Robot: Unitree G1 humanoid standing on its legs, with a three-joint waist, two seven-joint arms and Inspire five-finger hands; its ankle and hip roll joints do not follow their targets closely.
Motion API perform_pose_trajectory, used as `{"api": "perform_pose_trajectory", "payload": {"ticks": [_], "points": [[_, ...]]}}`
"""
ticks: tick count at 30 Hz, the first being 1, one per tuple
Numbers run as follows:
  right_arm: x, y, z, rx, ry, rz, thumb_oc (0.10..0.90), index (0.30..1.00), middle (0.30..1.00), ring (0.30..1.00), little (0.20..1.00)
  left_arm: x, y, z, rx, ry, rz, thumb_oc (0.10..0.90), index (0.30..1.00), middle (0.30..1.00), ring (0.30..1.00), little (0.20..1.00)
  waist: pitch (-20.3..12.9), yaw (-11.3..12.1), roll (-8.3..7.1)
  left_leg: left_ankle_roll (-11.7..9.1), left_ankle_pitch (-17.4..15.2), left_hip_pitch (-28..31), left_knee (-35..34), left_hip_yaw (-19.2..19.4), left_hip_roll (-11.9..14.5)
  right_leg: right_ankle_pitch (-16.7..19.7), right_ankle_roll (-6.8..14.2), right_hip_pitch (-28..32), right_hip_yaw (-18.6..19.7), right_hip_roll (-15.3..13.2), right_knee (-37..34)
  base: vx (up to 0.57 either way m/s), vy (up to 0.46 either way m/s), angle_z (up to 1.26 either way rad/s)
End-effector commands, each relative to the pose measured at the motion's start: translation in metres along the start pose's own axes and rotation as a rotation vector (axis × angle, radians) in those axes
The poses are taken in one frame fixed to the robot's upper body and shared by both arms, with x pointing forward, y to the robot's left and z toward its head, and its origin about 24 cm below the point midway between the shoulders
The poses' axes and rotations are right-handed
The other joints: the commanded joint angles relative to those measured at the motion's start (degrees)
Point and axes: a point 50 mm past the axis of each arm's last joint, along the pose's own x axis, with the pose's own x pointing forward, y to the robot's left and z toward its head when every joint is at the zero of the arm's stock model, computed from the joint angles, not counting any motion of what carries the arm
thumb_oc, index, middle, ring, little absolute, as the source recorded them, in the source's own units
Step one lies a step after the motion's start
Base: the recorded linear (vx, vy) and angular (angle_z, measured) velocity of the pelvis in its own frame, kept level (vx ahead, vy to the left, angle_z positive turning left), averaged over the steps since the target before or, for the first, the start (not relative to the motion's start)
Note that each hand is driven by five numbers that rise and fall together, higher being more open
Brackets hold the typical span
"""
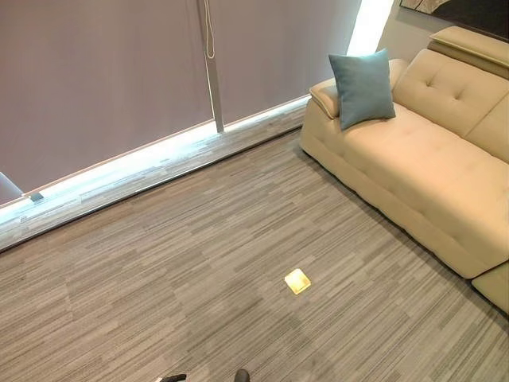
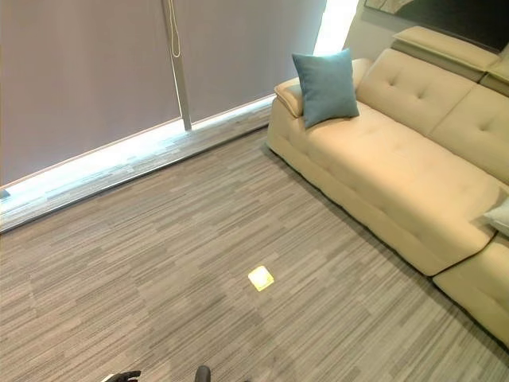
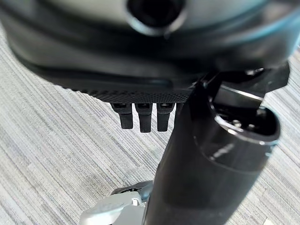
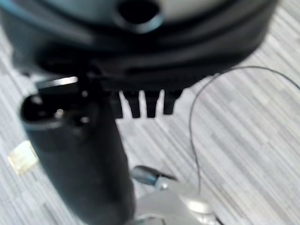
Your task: Pick up all the scattered cushions and arrange them neatly on the sofa.
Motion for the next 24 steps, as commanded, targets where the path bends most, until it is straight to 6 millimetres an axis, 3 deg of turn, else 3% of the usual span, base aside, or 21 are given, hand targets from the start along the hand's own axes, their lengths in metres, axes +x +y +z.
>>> {"api": "perform_pose_trajectory", "payload": {"ticks": [1, 17, 24], "points": [[-0.001, -0.012, 0.003, -0.07, 0.0, -0.008, 0.8, 0.9, 0.9, 0.9, 0.9, 0.003, -0.013, 0.023, 0.054, -0.055, -0.049, 0.8, 0.9, 0.9, 0.9, 0.9, 0.6, 0.3, 0.39, -4.8, -6.4, -0.2, 0.0, -5.4, 3.0, -3.5, 7.0, 1.0, 2.5, -5.7, 0.7, 0.0, 0.0, 0.0], [0.0, -0.003, 0.035, -0.244, -0.106, 0.033, 0.8, 0.9, 0.9, 0.9, 0.9, 0.004, -0.015, 0.026, 0.109, -0.047, -0.056, 0.8, 0.9, 0.9, 0.9, 0.9, 1.7, -0.7, 0.65, -5.0, -6.3, -0.2, 0.0, -4.5, 3.5, -4.0, 6.4, 0.9, 2.8, -5.2, 0.7, 0.01, -0.028, -0.02], [-0.001, -0.002, 0.044, -0.189, -0.146, 0.033, 0.8, 0.9, 0.9, 0.9, 0.9, 0.004, -0.017, 0.027, 0.113, -0.052, -0.058, 0.8, 0.9, 0.9, 0.9, 0.9, 2.3, -1.7, 1.01, -5.2, -6.2, -0.1, 0.0, -4.0, 4.0, -4.3, 6.1, 0.9, 3.0, -4.8, 0.7, 0.01, -0.043, -0.02]]}}
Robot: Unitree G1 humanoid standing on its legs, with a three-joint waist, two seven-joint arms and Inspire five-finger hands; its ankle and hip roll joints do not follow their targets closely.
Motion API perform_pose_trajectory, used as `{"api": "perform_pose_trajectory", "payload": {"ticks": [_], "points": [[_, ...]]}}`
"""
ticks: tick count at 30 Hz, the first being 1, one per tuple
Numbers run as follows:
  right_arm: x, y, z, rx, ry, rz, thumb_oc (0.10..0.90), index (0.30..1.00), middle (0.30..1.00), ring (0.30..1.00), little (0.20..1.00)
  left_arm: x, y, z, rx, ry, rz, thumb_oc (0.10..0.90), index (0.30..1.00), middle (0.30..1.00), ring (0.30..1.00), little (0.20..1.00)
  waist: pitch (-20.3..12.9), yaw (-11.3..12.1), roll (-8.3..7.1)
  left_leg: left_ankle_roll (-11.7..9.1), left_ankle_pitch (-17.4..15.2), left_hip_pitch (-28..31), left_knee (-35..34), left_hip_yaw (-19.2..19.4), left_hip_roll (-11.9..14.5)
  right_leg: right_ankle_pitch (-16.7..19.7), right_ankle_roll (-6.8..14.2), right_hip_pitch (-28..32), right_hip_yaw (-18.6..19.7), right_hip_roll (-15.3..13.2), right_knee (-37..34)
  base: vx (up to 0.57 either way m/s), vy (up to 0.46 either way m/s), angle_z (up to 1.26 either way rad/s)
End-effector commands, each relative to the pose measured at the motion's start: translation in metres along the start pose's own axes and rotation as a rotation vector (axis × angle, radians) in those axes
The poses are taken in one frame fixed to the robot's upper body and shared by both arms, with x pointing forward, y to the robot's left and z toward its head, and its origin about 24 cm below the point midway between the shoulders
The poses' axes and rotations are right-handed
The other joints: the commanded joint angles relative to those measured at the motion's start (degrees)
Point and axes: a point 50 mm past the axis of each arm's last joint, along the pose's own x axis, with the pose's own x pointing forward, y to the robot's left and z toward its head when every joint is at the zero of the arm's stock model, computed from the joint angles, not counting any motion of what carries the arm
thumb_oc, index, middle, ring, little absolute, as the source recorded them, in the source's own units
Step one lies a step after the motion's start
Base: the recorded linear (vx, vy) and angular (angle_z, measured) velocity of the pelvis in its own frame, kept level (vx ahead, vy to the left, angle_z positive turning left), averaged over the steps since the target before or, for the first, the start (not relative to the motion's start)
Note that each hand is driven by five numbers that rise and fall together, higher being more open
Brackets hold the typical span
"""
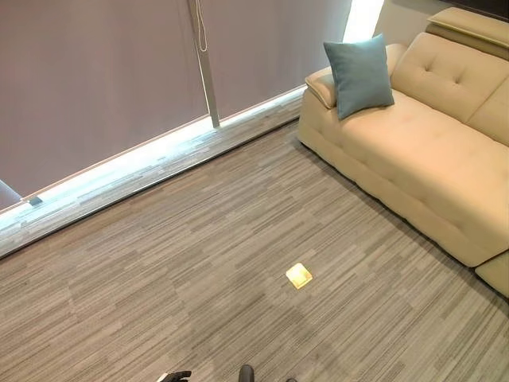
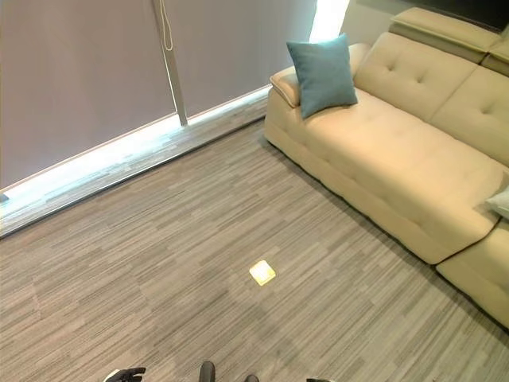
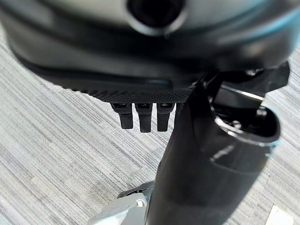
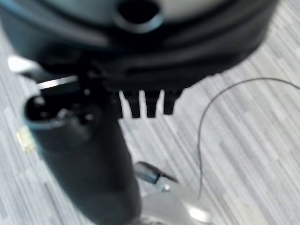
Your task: Pick up all the scattered cushions and arrange them neatly on the sofa.
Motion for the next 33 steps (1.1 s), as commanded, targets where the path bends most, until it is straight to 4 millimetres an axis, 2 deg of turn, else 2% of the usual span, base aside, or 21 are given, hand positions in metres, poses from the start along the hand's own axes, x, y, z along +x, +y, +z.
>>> {"api": "perform_pose_trajectory", "payload": {"ticks": [1, 5, 8, 15, 18, 20, 21, 22, 23, 24, 25, 26, 27, 28, 29, 30, 31, 33], "points": [[0.001, 0.001, 0.017, -0.018, -0.068, 0.015, 0.8, 0.9, 0.9, 0.9, 0.9, 0.004, -0.01, 0.02, 0.037, -0.029, -0.036, 0.8, 0.9, 0.9, 0.9, 0.9, 1.0, -0.3, -0.61, -5.2, -6.2, 0.4, 0.0, -4.8, 3.8, -4.2, 6.1, 1.7, 2.0, -4.9, 0.7, 0.0, -0.025, -0.04], [0.001, 0.002, 0.025, -0.049, -0.097, 0.022, 0.8, 0.9, 0.9, 0.9, 0.9, 0.004, -0.011, 0.02, 0.061, -0.025, -0.045, 0.8, 0.9, 0.9, 0.9, 0.9, 0.8, -0.7, -0.3, -5.2, -6.4, 0.9, 0.0, -4.1, 4.0, -4.3, 6.0, 1.9, 2.5, -4.9, 0.7, 0.0, -0.018, -0.03], [0.001, 0.008, 0.028, -0.138, -0.107, 0.035, 0.8, 0.9, 0.9, 0.9, 0.9, 0.004, -0.013, 0.022, 0.1, -0.036, -0.048, 0.8, 0.9, 0.9, 0.9, 0.9, 0.9, -0.7, -0.19, -5.2, -6.7, 1.3, 0.0, -4.1, 4.0, -4.5, 6.0, 2.1, 2.4, -4.9, 0.7, 0.0, 0.0, 0.0], [0.001, 0.009, 0.016, -0.199, -0.048, 0.05, 0.8, 0.9, 0.9, 0.9, 0.9, 0.005, -0.008, 0.042, 0.133, -0.098, -0.04, 0.8, 0.9, 0.9, 0.9, 0.9, 1.5, -1.3, 0.02, -5.2, -6.6, 1.1, 0.0, -5.0, 4.3, -4.7, 5.3, 2.0, 2.3, -5.1, 2.5, 0.04, -0.062, 0.0], [0.001, 0.004, 0.026, -0.207, -0.069, 0.037, 0.8, 0.9, 0.9, 0.9, 0.9, 0.006, -0.008, 0.057, 0.141, -0.146, -0.034, 0.8, 0.9, 0.9, 0.9, 0.9, 3.0, -1.4, 0.93, -5.2, -5.5, 0.1, 0.0, -5.8, 4.8, -6.2, 4.3, -0.5, 2.6, -5.3, 5.7, -0.01, -0.044, 0.01], [0.001, -0.001, 0.031, -0.189, -0.086, 0.02, 0.8, 0.9, 0.9, 0.9, 0.9, 0.006, -0.01, 0.063, 0.137, -0.169, -0.033, 0.8, 0.9, 0.9, 0.9, 0.9, 4.6, -1.1, 0.5, -6.0, -7.3, -4.4, 8.3, -5.1, 4.5, -7.1, 3.3, -1.0, 2.9, -5.9, 6.7, -0.06, -0.047, 0.06], [0.001, -0.001, 0.031, -0.189, -0.086, 0.02, 0.8, 0.9, 0.9, 0.9, 0.9, 0.006, -0.01, 0.063, 0.137, -0.169, -0.033, 0.8, 0.9, 0.9, 0.9, 0.9, 4.6, -1.2, 0.52, -6.0, -7.5, -4.8, 8.7, -5.1, 4.5, -7.1, 3.3, -1.2, 2.8, -5.9, 6.7, -0.05, -0.067, 0.14], [0.001, -0.005, 0.037, -0.173, -0.109, 0.004, 0.8, 0.9, 0.9, 0.9, 0.9, 0.006, -0.015, 0.069, 0.128, -0.188, -0.035, 0.8, 0.9, 0.9, 0.9, 0.9, 6.7, -1.0, -0.11, -7.3, -7.4, -9.9, 16.9, -2.2, 4.6, -7.5, 2.9, -0.3, 2.3, -6.6, 6.2, -0.03, -0.038, 0.14], [0.001, -0.005, 0.037, -0.172, -0.109, 0.004, 0.8, 0.9, 0.9, 0.9, 0.9, 0.006, -0.015, 0.07, 0.128, -0.189, -0.035, 0.8, 0.9, 0.9, 0.9, 0.9, 6.7, -1.0, -0.05, -7.3, -7.6, -10.2, 17.2, -2.3, 4.6, -7.5, 2.9, -0.4, 2.2, -6.5, 6.2, 0.01, -0.043, 0.09], [0.0, -0.009, 0.04, -0.167, -0.113, -0.01, 0.8, 0.9, 0.9, 0.9, 0.9, 0.006, -0.016, 0.069, 0.138, -0.186, -0.035, 0.8, 0.9, 0.9, 0.9, 0.9, 7.2, -1.1, -0.51, -7.4, -6.5, -12.9, 20.5, 0.3, 6.0, -7.8, 2.7, 0.3, 1.8, -6.7, 5.7, 0.11, 0.003, 0.04], [0.0, -0.013, 0.037, -0.162, -0.102, -0.023, 0.8, 0.9, 0.9, 0.9, 0.9, 0.006, -0.017, 0.065, 0.152, -0.174, -0.041, 0.8, 0.9, 0.9, 0.9, 0.9, 7.3, -1.0, -0.96, -6.9, -6.5, -14.7, 20.9, 2.9, 7.1, -8.4, 2.7, 1.1, 1.3, -6.8, 5.3, 0.33, 0.033, 0.2], [0.0, -0.015, 0.026, -0.138, -0.071, -0.035, 0.8, 0.9, 0.9, 0.9, 0.9, 0.006, -0.019, 0.053, 0.161, -0.137, -0.056, 0.8, 0.9, 0.9, 0.9, 0.9, 6.8, 0.0, -1.8, -6.2, -6.0, -17.1, 16.5, 5.0, 7.4, -8.8, 3.4, 3.3, 1.0, -6.2, 3.9, 0.44, 0.088, 0.33], [0.0, -0.013, 0.024, -0.135, -0.064, -0.03, 0.8, 0.9, 0.9, 0.9, 0.9, 0.005, -0.018, 0.043, 0.157, -0.104, -0.063, 0.8, 0.9, 0.9, 0.9, 0.9, 6.3, 0.7, -2.08, -6.1, -5.1, -17.6, 13.0, 4.6, 6.9, -8.9, 3.9, 3.9, 1.1, -5.9, 3.2, 0.37, 0.083, 0.35], [0.0, -0.013, 0.023, -0.135, -0.063, -0.03, 0.8, 0.9, 0.9, 0.9, 0.9, 0.005, -0.018, 0.043, 0.157, -0.103, -0.063, 0.8, 0.9, 0.9, 0.9, 0.9, 6.3, 0.8, -2.23, -6.1, -4.9, -17.3, 12.6, 4.7, 6.7, -8.9, 4.0, 4.0, 1.2, -6.0, 3.1, 0.27, 0.084, 0.14], [0.0, -0.01, 0.022, -0.142, -0.059, -0.023, 0.8, 0.9, 0.9, 0.9, 0.9, 0.005, -0.017, 0.032, 0.163, -0.068, -0.06, 0.8, 0.9, 0.9, 0.9, 0.9, 6.4, 2.2, -3.14, -6.1, -4.1, -19.0, 10.1, 2.8, 5.8, -9.1, 4.5, 5.0, 1.4, -6.0, 2.1, 0.38, 0.122, -0.05], [0.0, -0.008, 0.018, -0.156, -0.048, -0.016, 0.8, 0.9, 0.9, 0.9, 0.9, 0.003, -0.014, 0.015, 0.141, -0.004, -0.064, 0.8, 0.9, 0.9, 0.9, 0.9, 5.3, 4.1, -4.28, -5.8, -3.0, -19.3, 7.9, -2.3, 4.4, -9.4, 5.4, 6.0, 2.8, -5.9, 1.6, 0.64, 0.251, -0.16], [0.001, -0.004, 0.023, -0.147, -0.065, -0.008, 0.8, 0.9, 0.9, 0.9, 0.9, 0.002, -0.007, 0.004, 0.14, 0.038, -0.028, 0.8, 0.9, 0.9, 0.9, 0.9, 4.6, 4.5, -5.61, -4.5, -2.1, -19.9, 9.0, -4.3, 2.7, -8.7, 6.3, 5.5, 3.4, -7.1, 4.2, 0.52, 0.219, -0.3], [0.001, -0.004, 0.023, -0.147, -0.065, -0.007, 0.8, 0.9, 0.9, 0.9, 0.9, 0.002, -0.006, 0.004, 0.14, 0.038, -0.028, 0.8, 0.9, 0.9, 0.9, 0.9, 4.6, 4.5, -5.68, -4.5, -2.2, -20.0, 9.0, -4.2, 2.7, -8.7, 6.3, 5.4, 3.4, -7.2, 4.3, 0.19, 0.113, -0.38]]}}
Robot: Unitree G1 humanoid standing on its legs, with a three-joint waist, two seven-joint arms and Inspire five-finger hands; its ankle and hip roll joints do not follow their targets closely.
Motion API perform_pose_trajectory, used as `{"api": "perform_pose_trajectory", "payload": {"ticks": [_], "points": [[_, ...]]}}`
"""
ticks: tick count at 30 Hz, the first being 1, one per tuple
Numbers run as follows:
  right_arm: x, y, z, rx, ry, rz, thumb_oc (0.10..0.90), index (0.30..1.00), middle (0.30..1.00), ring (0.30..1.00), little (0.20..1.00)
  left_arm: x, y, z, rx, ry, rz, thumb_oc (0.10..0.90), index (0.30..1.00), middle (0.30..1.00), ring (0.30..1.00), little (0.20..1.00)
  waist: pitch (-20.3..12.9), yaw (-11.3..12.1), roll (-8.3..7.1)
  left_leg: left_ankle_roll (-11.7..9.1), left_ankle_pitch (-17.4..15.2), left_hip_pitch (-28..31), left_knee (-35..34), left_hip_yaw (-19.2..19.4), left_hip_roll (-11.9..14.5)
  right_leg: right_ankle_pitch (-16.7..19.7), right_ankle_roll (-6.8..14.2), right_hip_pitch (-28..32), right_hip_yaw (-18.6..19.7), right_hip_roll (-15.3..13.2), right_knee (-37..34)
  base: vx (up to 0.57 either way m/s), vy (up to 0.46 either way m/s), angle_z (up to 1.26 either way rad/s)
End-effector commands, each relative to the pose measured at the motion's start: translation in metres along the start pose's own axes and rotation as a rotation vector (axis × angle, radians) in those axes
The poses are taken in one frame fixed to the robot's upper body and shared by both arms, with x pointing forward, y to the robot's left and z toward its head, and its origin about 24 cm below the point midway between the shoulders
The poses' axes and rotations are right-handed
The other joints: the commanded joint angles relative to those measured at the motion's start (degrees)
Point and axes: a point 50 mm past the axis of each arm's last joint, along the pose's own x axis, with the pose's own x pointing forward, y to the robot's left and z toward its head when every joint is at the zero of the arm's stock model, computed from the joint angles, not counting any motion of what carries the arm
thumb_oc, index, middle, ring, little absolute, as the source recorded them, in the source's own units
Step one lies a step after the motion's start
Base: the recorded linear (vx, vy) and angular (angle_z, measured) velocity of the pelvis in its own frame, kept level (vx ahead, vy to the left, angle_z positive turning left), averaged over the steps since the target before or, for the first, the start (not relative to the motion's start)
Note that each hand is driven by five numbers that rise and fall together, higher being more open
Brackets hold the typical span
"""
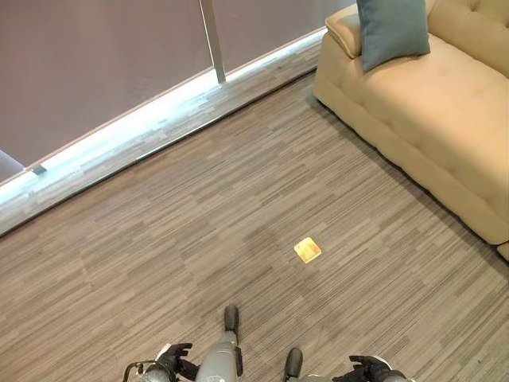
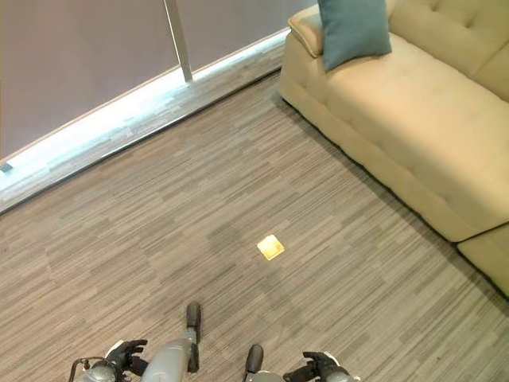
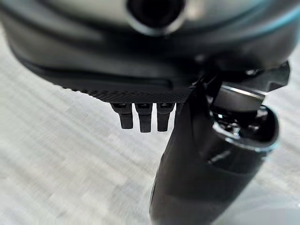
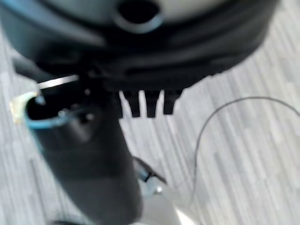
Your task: Pick up all the scattered cushions and arrange them neatly on the sofa.
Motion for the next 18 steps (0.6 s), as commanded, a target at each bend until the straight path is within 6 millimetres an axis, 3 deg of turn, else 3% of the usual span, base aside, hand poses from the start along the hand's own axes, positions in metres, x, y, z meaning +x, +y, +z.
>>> {"api": "perform_pose_trajectory", "payload": {"ticks": [1, 2, 3, 4, 5, 6, 7, 9, 10, 12, 13, 14, 16, 18], "points": [[-0.001, 0.009, -0.005, 0.013, -0.014, 0.02, 0.8, 0.9, 0.9, 0.9, 0.9, -0.005, -0.01, -0.027, 0.044, 0.096, -0.044, 0.8, 0.9, 0.9, 0.9, 0.9, -3.7, 2.0, -4.78, 5.1, -3.0, -2.7, 8.5, -2.2, -3.8, -4.7, 6.4, 3.3, 4.6, -6.3, 8.1, 0.35, 0.302, -0.27], [0.0, 0.008, 0.021, 0.059, -0.097, 0.017, 0.8, 0.9, 0.9, 0.9, 0.9, -0.004, -0.003, -0.025, 0.045, 0.086, -0.023, 0.8, 0.9, 0.9, 0.9, 0.9, -3.4, 1.7, -5.52, 7.2, -4.8, -0.6, 8.6, -1.0, -5.1, 2.0, 8.6, -1.1, 5.6, -9.3, 17.0, 0.57, 0.515, -0.19], [0.0, 0.007, 0.045, 0.099, -0.183, 0.008, 0.8, 0.9, 0.9, 0.9, 0.9, -0.003, 0.003, -0.022, 0.061, 0.074, 0.002, 0.8, 0.9, 0.9, 0.9, 0.9, -2.5, 0.5, -4.34, 8.9, -6.4, 3.0, 7.6, 0.2, -5.0, 9.0, 9.1, -5.2, 4.9, -11.9, 28.1, 0.46, 0.422, 0.06], [0.0, 0.007, 0.045, 0.099, -0.183, 0.008, 0.8, 0.9, 0.9, 0.9, 0.9, -0.003, 0.003, -0.021, 0.061, 0.074, 0.002, 0.8, 0.9, 0.9, 0.9, 0.9, -2.6, 0.5, -4.27, 8.9, -6.3, 2.9, 7.6, 0.2, -4.9, 9.1, 9.1, -5.3, 4.9, -11.8, 28.0, 0.36, 0.32, -0.18], [-0.001, 0.004, 0.053, 0.138, -0.219, -0.001, 0.8, 0.9, 0.9, 0.9, 0.9, -0.003, 0.008, -0.018, 0.065, 0.063, 0.013, 0.8, 0.9, 0.9, 0.9, 0.9, -2.1, -0.4, -3.35, 9.4, -7.2, 5.4, 6.7, 0.7, -4.5, 10.6, 8.9, -7.0, 4.0, -12.7, 32.9, 0.46, 0.299, -0.22], [-0.002, 0.001, 0.06, 0.166, -0.248, -0.023, 0.8, 0.9, 0.9, 0.9, 0.9, -0.001, 0.019, -0.004, 0.068, 0.02, 0.053, 0.8, 0.9, 0.9, 0.9, 0.9, -1.2, -2.5, -1.48, 9.8, -8.7, 10.8, 4.3, 0.8, -3.7, 9.2, 8.0, -11.4, 2.5, -12.3, 38.2, 0.46, 0.298, -0.15], [-0.002, 0.001, 0.06, 0.166, -0.248, -0.024, 0.8, 0.9, 0.9, 0.9, 0.9, -0.001, 0.019, -0.004, 0.068, 0.02, 0.053, 0.8, 0.9, 0.9, 0.9, 0.9, -1.3, -2.6, -1.4, 9.8, -8.6, 10.8, 4.3, 0.7, -3.6, 9.3, 8.0, -11.4, 2.4, -12.2, 38.1, 0.47, 0.251, -0.02], [-0.001, -0.003, 0.053, 0.239, -0.23, -0.041, 0.8, 0.9, 0.9, 0.9, 0.9, 0.001, 0.028, 0.021, 0.059, -0.066, 0.073, 0.8, 0.9, 0.9, 0.9, 0.9, -0.2, -4.9, 0.0, 9.4, -10.4, 15.8, 2.4, 1.6, -3.1, 5.1, 7.3, -16.1, -0.3, -10.6, 37.8, 0.4, 0.14, -0.02], [-0.001, -0.005, 0.049, 0.261, -0.221, -0.049, 0.8, 0.9, 0.9, 0.9, 0.9, 0.002, 0.03, 0.033, 0.045, -0.11, 0.074, 0.731, 0.796, 0.796, 0.796, 0.796, 0.3, -5.7, 0.33, 9.0, -11.6, 18.1, 1.4, 2.7, -3.0, 4.0, 7.5, -17.3, -3.5, -10.5, 35.5, 0.48, 0.119, 0.09], [-0.001, -0.002, 0.044, 0.28, -0.214, -0.048, 0.8, 0.9, 0.9, 0.9, 0.9, 0.001, 0.033, 0.044, 0.011, -0.161, 0.077, 0.8, 0.9, 0.9, 0.9, 0.9, 0.4, -7.2, 0.85, 8.3, -14.7, 22.4, 0.2, 4.6, -2.4, 1.7, 8.5, -19.4, -8.2, -10.4, 30.6, 0.47, 0.039, 0.05], [-0.001, -0.001, 0.044, 0.327, -0.22, -0.044, 0.8, 0.9, 0.9, 0.9, 0.9, 0.001, 0.035, 0.048, -0.005, -0.174, 0.086, 0.8, 0.9, 0.9, 0.9, 0.9, 0.1, -8.0, 0.82, 8.0, -15.7, 24.1, 0.1, 5.6, -2.4, 2.2, 9.0, -20.7, -10.0, -10.4, 27.8, 0.44, -0.015, -0.34], [-0.002, -0.002, 0.041, 0.369, -0.22, -0.042, 0.8, 0.9, 0.9, 0.9, 0.9, 0.001, 0.035, 0.046, -0.014, -0.171, 0.091, 0.8, 0.9, 0.9, 0.9, 0.9, 0.1, -8.4, 1.17, 7.5, -16.3, 25.3, 0.5, 7.0, -1.8, 3.7, 8.8, -21.0, -12.1, -9.7, 24.0, 0.47, -0.042, -0.68], [-0.002, -0.011, 0.032, 0.416, -0.19, -0.078, 0.8, 0.9, 0.9, 0.9, 0.9, 0.001, 0.034, 0.039, -0.021, -0.145, 0.096, 0.8, 0.9, 0.9, 0.9, 0.9, -0.6, -9.2, 1.83, 6.8, -18.1, 27.5, 1.1, 7.8, -1.0, 3.9, 9.6, -22.5, -12.6, -8.9, 21.8, 0.49, -0.092, -0.74], [-0.003, -0.026, 0.008, 0.497, -0.116, -0.153, 0.8, 0.9, 0.9, 0.9, 0.9, 0.001, 0.026, 0.028, -0.016, -0.106, 0.071, 0.8, 0.9, 0.9, 0.9, 0.9, -2.0, -10.3, 2.94, 5.8, -18.7, 28.4, 3.8, 8.3, 0.2, 2.3, 8.2, -21.4, -11.1, -7.0, 19.6, 0.49, -0.173, -0.33]]}}
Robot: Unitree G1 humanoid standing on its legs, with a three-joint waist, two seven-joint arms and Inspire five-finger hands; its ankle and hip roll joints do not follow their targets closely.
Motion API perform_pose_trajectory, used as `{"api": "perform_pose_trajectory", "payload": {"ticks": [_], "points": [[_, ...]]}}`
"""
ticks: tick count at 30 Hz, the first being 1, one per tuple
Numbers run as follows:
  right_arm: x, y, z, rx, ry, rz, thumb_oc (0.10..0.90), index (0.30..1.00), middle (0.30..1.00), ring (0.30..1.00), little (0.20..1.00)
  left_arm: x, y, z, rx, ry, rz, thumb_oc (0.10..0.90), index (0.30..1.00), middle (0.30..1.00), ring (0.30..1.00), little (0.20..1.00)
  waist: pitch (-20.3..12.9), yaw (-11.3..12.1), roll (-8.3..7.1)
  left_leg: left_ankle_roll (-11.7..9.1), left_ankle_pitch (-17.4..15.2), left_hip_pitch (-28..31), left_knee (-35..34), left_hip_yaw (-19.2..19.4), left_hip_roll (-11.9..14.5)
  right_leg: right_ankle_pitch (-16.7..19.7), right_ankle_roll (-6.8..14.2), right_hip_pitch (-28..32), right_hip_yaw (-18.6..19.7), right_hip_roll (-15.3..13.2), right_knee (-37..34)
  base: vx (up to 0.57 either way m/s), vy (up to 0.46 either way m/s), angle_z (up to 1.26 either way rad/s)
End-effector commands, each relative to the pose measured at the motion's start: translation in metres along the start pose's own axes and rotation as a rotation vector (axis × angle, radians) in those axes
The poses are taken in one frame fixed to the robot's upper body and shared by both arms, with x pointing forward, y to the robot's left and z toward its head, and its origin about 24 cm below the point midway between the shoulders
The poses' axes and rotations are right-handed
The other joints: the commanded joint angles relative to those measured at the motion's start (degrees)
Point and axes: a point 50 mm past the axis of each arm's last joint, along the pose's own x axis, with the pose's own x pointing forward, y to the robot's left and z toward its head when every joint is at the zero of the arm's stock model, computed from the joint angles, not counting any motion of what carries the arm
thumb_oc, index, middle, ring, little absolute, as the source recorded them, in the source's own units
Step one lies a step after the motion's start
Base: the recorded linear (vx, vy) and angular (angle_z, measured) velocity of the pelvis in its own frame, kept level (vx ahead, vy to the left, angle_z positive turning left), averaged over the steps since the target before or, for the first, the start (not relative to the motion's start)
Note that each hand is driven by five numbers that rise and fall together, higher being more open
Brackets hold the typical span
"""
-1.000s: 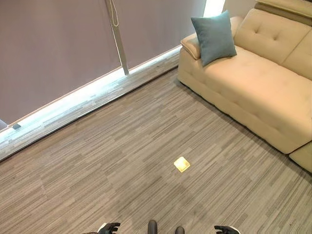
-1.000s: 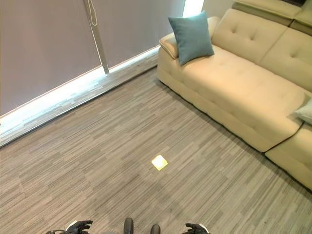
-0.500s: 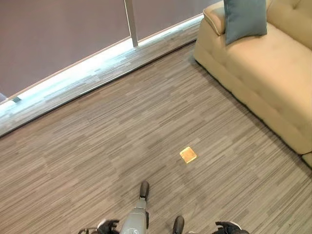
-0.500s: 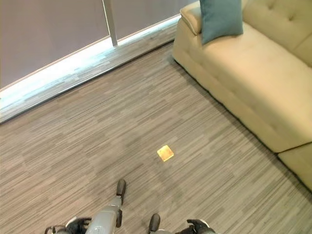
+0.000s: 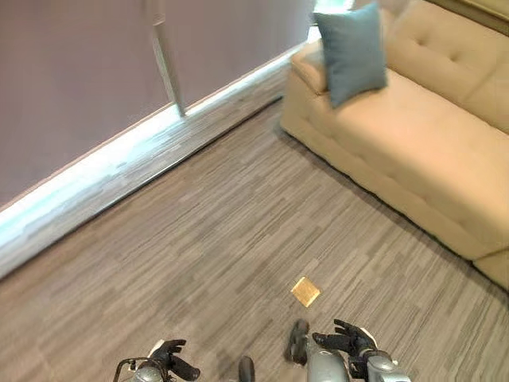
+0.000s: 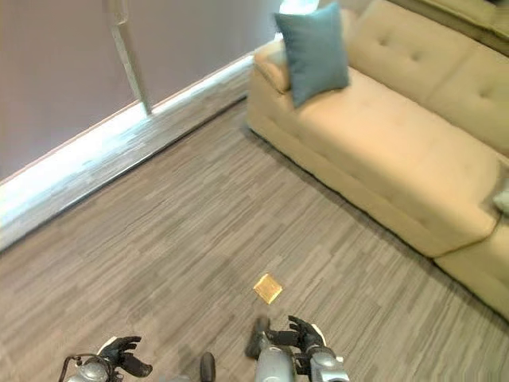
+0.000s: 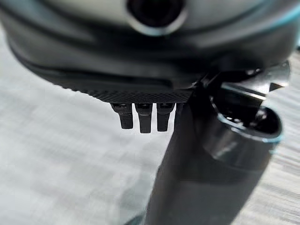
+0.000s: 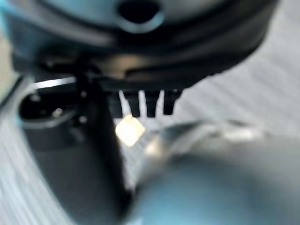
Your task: Pick up all the scattered cushions and arrange them neatly on the sofa.
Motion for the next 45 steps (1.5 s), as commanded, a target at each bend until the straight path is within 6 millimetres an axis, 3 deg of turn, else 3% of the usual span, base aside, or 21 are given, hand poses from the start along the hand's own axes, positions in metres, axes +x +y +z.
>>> {"api": "perform_pose_trajectory", "payload": {"ticks": [1, 3, 4, 5, 7, 8, 10, 12, 14, 19, 22, 23, 24, 27, 31, 34, 36, 39, 40, 41, 45], "points": [[-0.015, -0.064, -0.029, 0.07, 0.116, -0.235, 0.8, 0.9, 0.9, 0.9, 0.9, 0.0, -0.012, -0.002, -0.039, 0.006, -0.026, 0.8, 0.9, 0.9, 0.9, 0.9, 0.4, -0.2, 0.51, -3.1, -6.5, 1.4, 6.9, 0.9, 7.2, 0.7, 2.4, 9.5, 6.0, 2.1, -5.7, 0.47, -0.252, -0.13], [-0.026, -0.082, -0.051, 0.065, 0.201, -0.303, 0.8, 0.9, 0.9, 0.9, 0.9, -0.004, -0.03, -0.015, -0.026, 0.05, -0.084, 0.8, 0.9, 0.9, 0.9, 0.9, -0.8, -0.4, 1.27, -6.4, -0.6, -1.2, 17.3, 2.2, 9.7, -1.8, -1.2, 15.1, 8.0, 6.7, -10.3, 0.39, -0.249, 0.0], [-0.026, -0.082, -0.051, 0.065, 0.201, -0.304, 0.8, 0.9, 0.9, 0.9, 0.9, -0.004, -0.031, -0.015, -0.026, 0.05, -0.085, 0.8, 0.9, 0.9, 0.9, 0.9, -0.8, -0.3, 1.38, -6.6, -0.8, -1.3, 17.7, 2.2, 9.9, -1.7, -1.3, 15.2, 8.0, 6.9, -10.6, 0.27, -0.334, -0.23], [-0.028, -0.089, -0.049, 0.044, 0.204, -0.331, 0.8, 0.9, 0.9, 0.9, 0.9, -0.002, -0.03, -0.008, 0.005, 0.03, -0.081, 0.8, 0.9, 0.9, 0.9, 0.9, 0.9, 0.8, -1.04, -7.2, 7.3, -11.9, 37.8, -0.2, 11.5, -1.9, -4.6, 17.8, 9.1, 7.2, -12.0, 0.18, -0.298, -0.34], [-0.03, -0.095, -0.049, 0.036, 0.213, -0.359, 0.8, 0.9, 0.9, 0.9, 0.9, -0.002, -0.032, -0.005, 0.011, 0.022, -0.082, 0.8, 0.9, 0.9, 0.9, 0.9, 2.5, 2.1, -1.9, -6.1, 6.7, -15.6, 44.5, -1.9, 10.4, -2.3, -5.7, 19.5, 10.6, 7.6, -12.7, 0.23, -0.216, -0.82], [-0.031, -0.105, -0.042, 0.022, 0.211, -0.387, 0.8, 0.9, 0.9, 0.9, 0.9, -0.002, -0.036, -0.003, 0.044, 0.009, -0.094, 0.8, 0.9, 0.9, 0.9, 0.9, 4.0, 4.3, -2.8, -4.6, 3.2, -22.1, 45.3, -2.4, 9.5, -3.5, -5.6, 21.9, 12.7, 7.4, -13.6, 0.37, -0.033, -1.06], [-0.031, -0.109, -0.039, -0.012, 0.204, -0.381, 0.8, 0.9, 0.9, 0.9, 0.9, -0.004, -0.043, -0.007, 0.052, 0.017, -0.117, 0.8, 0.9, 0.9, 0.9, 0.9, 4.2, 6.3, -2.77, -3.5, 0.8, -25.3, 33.6, -2.4, 7.3, -4.3, -4.1, 25.0, 15.0, 7.2, -15.2, 0.5, 0.075, -1.02], [-0.032, -0.112, -0.037, -0.036, 0.192, -0.376, 0.8, 0.9, 0.9, 0.9, 0.9, -0.005, -0.046, -0.013, 0.073, 0.029, -0.12, 0.8, 0.9, 0.9, 0.9, 0.9, 3.7, 8.5, -2.16, -3.9, 5.0, -26.7, 13.1, -4.7, 5.7, -5.6, -2.6, 28.8, 16.5, 8.1, -17.3, 0.56, 0.149, -1.15], [-0.03, -0.11, -0.031, -0.04, 0.174, -0.369, 0.8, 0.9, 0.9, 0.9, 0.9, -0.004, -0.044, -0.008, 0.087, 0.029, -0.114, 0.8, 0.9, 0.9, 0.9, 0.9, 2.9, 10.2, -2.79, -4.8, 8.1, -30.5, 0.6, -4.2, 4.6, -7.1, -1.1, 33.5, 18.4, 7.8, -19.1, 0.54, 0.126, -0.52], [-0.021, -0.089, -0.028, -0.055, 0.151, -0.303, 0.8, 0.9, 0.9, 0.9, 0.9, -0.007, -0.048, -0.024, 0.07, 0.081, -0.122, 0.8, 0.9, 0.9, 0.9, 0.9, -0.4, 11.1, -3.07, -3.2, 12.3, -26.6, 4.3, -7.1, 2.9, -6.3, 1.3, 35.2, 21.7, 5.3, -15.1, 0.47, 0.26, -0.61], [-0.022, -0.083, -0.037, -0.025, 0.171, -0.276, 0.8, 0.9, 0.9, 0.9, 0.9, -0.006, -0.042, -0.022, 0.079, 0.074, -0.107, 0.8, 0.9, 0.9, 0.9, 0.9, -1.1, 10.2, -3.89, -1.4, 10.4, -23.4, 5.1, -6.8, 1.8, -2.2, 3.2, 32.5, 22.1, 2.7, -6.1, 0.37, 0.272, -0.56], [-0.021, -0.076, -0.042, -0.026, 0.191, -0.255, 0.8, 0.9, 0.9, 0.9, 0.9, -0.005, -0.038, -0.018, 0.095, 0.061, -0.094, 0.8, 0.9, 0.9, 0.9, 0.9, -1.1, 9.2, -3.65, 0.8, 8.0, -19.0, 5.4, -5.9, 0.3, 8.7, 5.4, 28.7, 20.3, -2.3, 6.1, 0.44, 0.406, -0.05], [-0.023, -0.075, -0.047, -0.024, 0.212, -0.251, 0.8, 0.9, 0.9, 0.9, 0.9, -0.004, -0.037, -0.013, 0.109, 0.046, -0.091, 0.8, 0.9, 0.9, 0.9, 0.9, -1.0, 8.7, -3.05, 1.7, 6.7, -16.7, 5.1, -6.1, -0.4, 11.1, 5.2, 27.9, 19.2, -3.8, 9.9, 0.45, 0.405, 0.24], [-0.019, -0.065, -0.044, -0.014, 0.196, -0.224, 0.8, 0.9, 0.9, 0.9, 0.9, 0.0, -0.034, 0.004, 0.214, -0.013, -0.1, 0.8, 0.9, 0.9, 0.9, 0.9, 0.5, 6.0, -0.73, 2.3, 4.4, -10.7, 3.3, -7.6, 0.6, 8.6, 3.6, 21.7, 16.8, -3.7, 18.4, 0.43, 0.316, 0.39], [-0.019, -0.067, -0.042, -0.054, 0.188, -0.227, 0.8, 0.9, 0.9, 0.9, 0.9, 0.001, -0.031, 0.01, 0.28, -0.023, -0.11, 0.8, 0.9, 0.9, 0.9, 0.9, 1.8, 3.3, -0.06, 1.1, 1.0, -4.7, 1.7, -7.7, 2.1, 2.4, 2.7, 16.4, 10.4, -1.4, 7.1, 0.38, 0.04, 0.2], [-0.023, -0.072, -0.051, -0.065, 0.218, -0.235, 0.8, 0.9, 0.9, 0.9, 0.9, 0.001, -0.035, 0.012, 0.343, -0.038, -0.13, 0.8, 0.9, 0.9, 0.9, 0.9, 2.0, 2.2, -0.53, 0.2, -0.4, -2.2, 0.9, -8.5, 2.2, 2.7, 3.2, 14.5, 10.5, 0.9, -2.2, 0.36, -0.084, 0.17], [-0.029, -0.074, -0.065, -0.016, 0.27, -0.234, 0.8, 0.9, 0.9, 0.9, 0.9, 0.0, -0.043, 0.013, 0.388, -0.044, -0.162, 0.8, 0.9, 0.9, 0.9, 0.9, 1.9, 0.2, -0.55, -0.7, -2.3, 0.9, 0.2, -10.0, 2.2, 5.4, 4.6, 10.7, 13.4, 3.8, -11.9, 0.5, -0.084, 0.23], [-0.031, -0.075, -0.071, 0.008, 0.29, -0.238, 0.8, 0.9, 0.9, 0.9, 0.9, -0.001, -0.046, 0.009, 0.385, -0.031, -0.179, 0.8, 0.9, 0.9, 0.9, 0.9, 1.5, -0.7, -0.18, -1.0, -3.5, 2.4, 0.3, -10.8, 2.5, 7.0, 5.0, 9.0, 15.6, 4.7, -14.1, 0.4, -0.088, 0.21], [-0.035, -0.075, -0.079, 0.065, 0.306, -0.241, 0.8, 0.9, 0.9, 0.9, 0.9, -0.002, -0.05, 0.002, 0.346, -0.013, -0.194, 0.8, 0.9, 0.9, 0.9, 0.9, 0.8, -1.6, 0.18, -1.7, -4.9, 3.8, 2.0, -12.8, 2.8, 6.1, 4.2, 9.1, 21.6, 7.0, -12.4, 0.48, -0.159, 0.24], [-0.035, -0.075, -0.08, 0.063, 0.312, -0.244, 0.8, 0.9, 0.9, 0.9, 0.9, -0.003, -0.052, -0.001, 0.333, -0.005, -0.201, 0.8, 0.9, 0.9, 0.9, 0.9, 0.1, -1.6, -0.05, -1.9, -5.0, 3.8, 3.0, -13.7, 2.7, 6.3, 3.6, 9.8, 23.0, 7.3, -12.5, 0.66, -0.244, 0.61], [-0.041, -0.082, -0.088, 0.024, 0.353, -0.26, 0.8, 0.9, 0.9, 0.9, 0.9, -0.005, -0.059, -0.006, 0.327, 0.015, -0.226, 0.8, 0.9, 0.9, 0.9, 0.9, -1.4, -1.4, 0.49, -4.2, -3.5, 2.7, 12.5, -13.6, 5.3, 4.4, 1.2, 13.7, 23.0, 9.0, -12.8, 0.34, -0.197, 0.54]]}}
